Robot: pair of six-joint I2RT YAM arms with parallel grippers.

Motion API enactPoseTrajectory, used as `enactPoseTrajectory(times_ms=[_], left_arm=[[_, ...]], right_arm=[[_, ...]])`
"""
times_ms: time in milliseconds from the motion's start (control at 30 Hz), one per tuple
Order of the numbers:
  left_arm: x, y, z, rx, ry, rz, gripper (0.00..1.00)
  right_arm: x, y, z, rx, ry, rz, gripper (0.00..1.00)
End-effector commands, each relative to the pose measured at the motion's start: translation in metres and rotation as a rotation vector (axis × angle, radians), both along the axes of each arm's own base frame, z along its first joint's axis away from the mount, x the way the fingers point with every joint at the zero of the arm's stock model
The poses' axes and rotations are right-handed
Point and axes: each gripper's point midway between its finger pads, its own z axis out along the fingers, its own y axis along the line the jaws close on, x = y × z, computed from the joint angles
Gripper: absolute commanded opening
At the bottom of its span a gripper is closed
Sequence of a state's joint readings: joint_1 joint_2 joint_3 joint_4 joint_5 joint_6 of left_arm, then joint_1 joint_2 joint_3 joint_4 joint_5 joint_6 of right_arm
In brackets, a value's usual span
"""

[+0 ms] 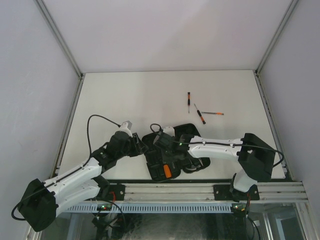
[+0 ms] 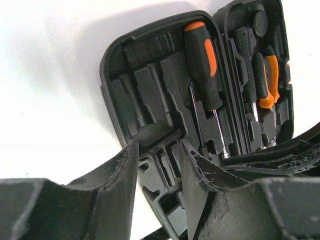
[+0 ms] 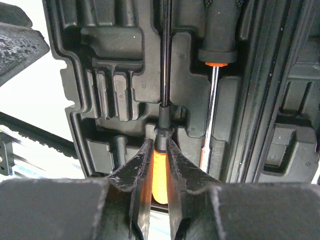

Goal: Sort the tools into containers
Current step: Place the screwdriver in the storage box.

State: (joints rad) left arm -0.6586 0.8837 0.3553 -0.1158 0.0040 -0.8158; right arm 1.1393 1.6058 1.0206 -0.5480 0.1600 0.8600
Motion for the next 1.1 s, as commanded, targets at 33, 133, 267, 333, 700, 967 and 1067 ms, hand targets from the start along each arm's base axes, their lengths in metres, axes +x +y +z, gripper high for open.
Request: enactPoseTrajectory(times_ms=[33, 133, 267, 333, 700, 967, 1067], left_arm=[[0.002, 0.003, -0.001, 0.007, -0.027, 0.002, 0.42], [0.002, 0.004, 0.000, 0.008, -0.028, 0.004, 0.42], [0.001, 0.005, -0.002, 0.014, -0.025, 0.006, 0.41], [0.001, 0.006, -0.003, 0.016, -0.026, 0.010, 0.41], [-0.001, 0.015, -0.003, 0.030, -0.031, 0.039, 0.40], [-0.001, 0.018, -0.008, 0.029, -0.020, 0.048, 0.40], [-0.001, 0.019, -0.008, 0.026, -0.019, 0.051, 0.39]], right_arm=[[0.006, 0.016, 0.008, 0.041, -0.018, 0.026, 0.14], [0.005, 0.016, 0.004, 0.032, -0.012, 0.028, 0.14], [0.005, 0.016, -0.001, 0.025, -0.002, 0.030, 0.12], [0.005, 0.014, -0.003, 0.012, 0.000, 0.026, 0.11], [-0.009, -0.004, -0.025, -0.092, 0.077, 0.030, 0.00], [-0.023, -0.018, -0.038, -0.173, 0.149, 0.053, 0.00], [-0.025, -0.022, -0.040, -0.194, 0.157, 0.053, 0.00]])
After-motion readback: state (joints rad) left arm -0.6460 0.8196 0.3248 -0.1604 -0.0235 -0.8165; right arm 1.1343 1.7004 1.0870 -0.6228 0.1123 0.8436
